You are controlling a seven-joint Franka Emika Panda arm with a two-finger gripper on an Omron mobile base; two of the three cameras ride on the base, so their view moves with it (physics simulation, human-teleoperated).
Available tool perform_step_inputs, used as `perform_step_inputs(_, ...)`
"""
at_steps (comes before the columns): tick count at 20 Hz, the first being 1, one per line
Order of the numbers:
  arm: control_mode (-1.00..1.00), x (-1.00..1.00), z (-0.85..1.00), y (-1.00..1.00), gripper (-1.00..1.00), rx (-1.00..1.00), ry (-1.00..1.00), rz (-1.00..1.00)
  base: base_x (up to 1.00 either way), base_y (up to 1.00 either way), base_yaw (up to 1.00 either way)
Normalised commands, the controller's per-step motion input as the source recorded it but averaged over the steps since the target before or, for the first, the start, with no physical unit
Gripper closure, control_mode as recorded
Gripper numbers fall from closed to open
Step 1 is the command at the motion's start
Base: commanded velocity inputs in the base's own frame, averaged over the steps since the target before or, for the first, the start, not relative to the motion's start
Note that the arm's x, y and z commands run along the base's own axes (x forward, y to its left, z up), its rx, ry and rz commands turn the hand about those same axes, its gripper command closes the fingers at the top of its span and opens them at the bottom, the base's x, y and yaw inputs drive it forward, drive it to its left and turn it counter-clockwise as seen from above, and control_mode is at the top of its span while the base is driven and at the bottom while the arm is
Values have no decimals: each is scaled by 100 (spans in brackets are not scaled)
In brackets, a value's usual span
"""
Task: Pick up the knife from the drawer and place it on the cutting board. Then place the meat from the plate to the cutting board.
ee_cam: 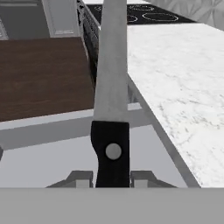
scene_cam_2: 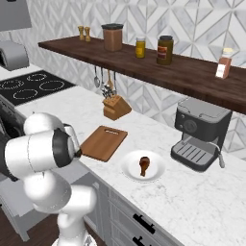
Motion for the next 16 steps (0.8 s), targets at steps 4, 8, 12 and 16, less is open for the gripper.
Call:
perform_step_inputs(4, -100, 83, 81, -36, 100, -23, 33, -52, 0, 0, 0)
perform_step_inputs(8, -100, 67, 55, -75, 100, -32, 34, -60, 0, 0, 0)
perform_step_inputs(12, -100, 83, 91, -71, 100, -21, 25, -53, 0, 0, 0)
perform_step_inputs(16, -100, 100, 100, -34, 100, -4, 12, -41, 0, 0, 0)
